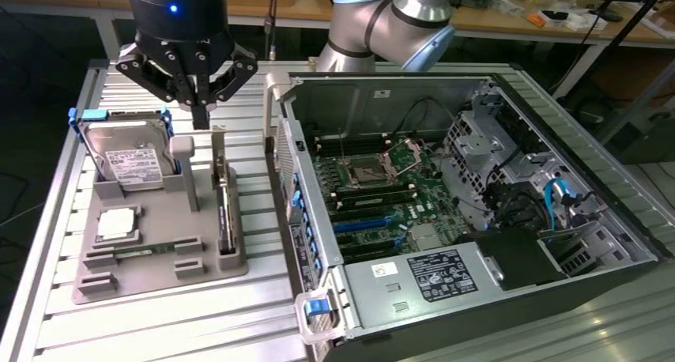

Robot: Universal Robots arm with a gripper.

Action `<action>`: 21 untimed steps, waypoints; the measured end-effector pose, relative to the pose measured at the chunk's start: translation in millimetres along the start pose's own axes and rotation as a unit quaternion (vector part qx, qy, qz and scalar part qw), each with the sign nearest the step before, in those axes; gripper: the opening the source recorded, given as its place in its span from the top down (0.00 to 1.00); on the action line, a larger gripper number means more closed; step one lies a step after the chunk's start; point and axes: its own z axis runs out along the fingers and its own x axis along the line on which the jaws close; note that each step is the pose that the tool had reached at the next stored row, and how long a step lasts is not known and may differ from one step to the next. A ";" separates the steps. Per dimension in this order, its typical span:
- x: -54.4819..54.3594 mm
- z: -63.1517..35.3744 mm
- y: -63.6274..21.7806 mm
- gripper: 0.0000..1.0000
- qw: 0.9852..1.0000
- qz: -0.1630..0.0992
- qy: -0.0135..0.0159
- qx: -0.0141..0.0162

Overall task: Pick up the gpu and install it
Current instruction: 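Reach for the gpu, then pick up the gpu and move the gpu toward the slot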

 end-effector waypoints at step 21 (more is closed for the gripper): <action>0.5 0.1 -0.1 0.46 1.000 0.000 0.000 0.000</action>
